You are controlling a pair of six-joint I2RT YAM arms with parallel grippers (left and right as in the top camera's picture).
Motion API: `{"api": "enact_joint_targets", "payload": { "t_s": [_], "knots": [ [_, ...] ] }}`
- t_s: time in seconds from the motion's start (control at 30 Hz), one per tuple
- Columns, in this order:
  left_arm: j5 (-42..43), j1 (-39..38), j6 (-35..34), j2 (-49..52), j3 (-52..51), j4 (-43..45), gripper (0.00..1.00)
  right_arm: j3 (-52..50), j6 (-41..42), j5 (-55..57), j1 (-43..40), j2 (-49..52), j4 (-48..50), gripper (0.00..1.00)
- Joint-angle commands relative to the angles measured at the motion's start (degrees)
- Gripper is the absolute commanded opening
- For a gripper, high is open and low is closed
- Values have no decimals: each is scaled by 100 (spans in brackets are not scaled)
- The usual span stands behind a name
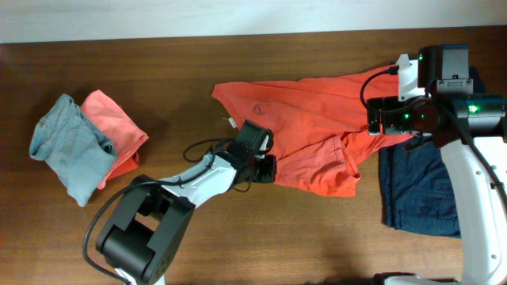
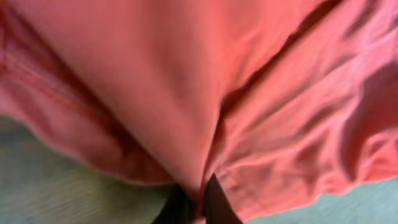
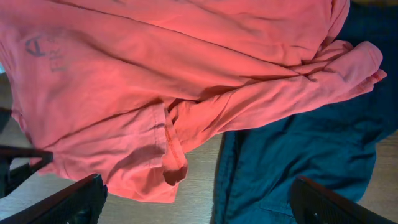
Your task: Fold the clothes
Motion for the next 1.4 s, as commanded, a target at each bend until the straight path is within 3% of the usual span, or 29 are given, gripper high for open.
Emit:
{"api": "enact_joint_targets", "payload": {
  "t_s": [0.0, 0.17, 0.3, 0.43, 0.63, 0.7, 0.77, 0.83, 0.87, 0.9, 1.1, 1.37],
  "knots": [
    [-323, 310, -72, -94, 26, -584, 0, 90, -31, 50, -44, -17, 0, 99],
    [-807, 1663, 761, -1064, 26, -1604, 0, 90, -33, 50, -44, -17, 0, 99],
    [-765, 3067, 942, -1917, 26, -2022, 0, 83, -31, 50, -44, 37, -9, 98],
    [-258, 3348, 1244, -2076, 26, -2277, 0, 72, -28, 48, -44, 181, -79, 99],
    [-533, 3130, 1373, -2070, 26, -2693, 0, 42, 79, 50, -299, 743, -197, 100],
    [-599, 3119, 1373, -2070, 26, -2693, 0, 42, 210, 48, -527, 1038, -175, 89],
    [-603, 3119, 1373, -2070, 26, -2691, 0, 42, 295, -22, -887, 1412, 24, 56],
    [-605, 3119, 1373, -2070, 26, -2691, 0, 42, 291, -254, -1185, 1692, 234, 36],
    [-605, 3119, 1373, -2070, 26, -2688, 0, 42, 291, -409, -1370, 1853, 352, 18],
    [-605, 3119, 1373, -2070, 26, -2691, 0, 42, 291, -649, -1563, 2022, 487, 11],
    [-605, 3119, 1373, -2070, 26, -2691, 0, 42, 256, -1191, -2240, 2820, 1010, 12],
    [-603, 3119, 1373, -2070, 26, -2688, 0, 42, -9, -1226, -2474, 3689, 1552, 14]
  ]
}}
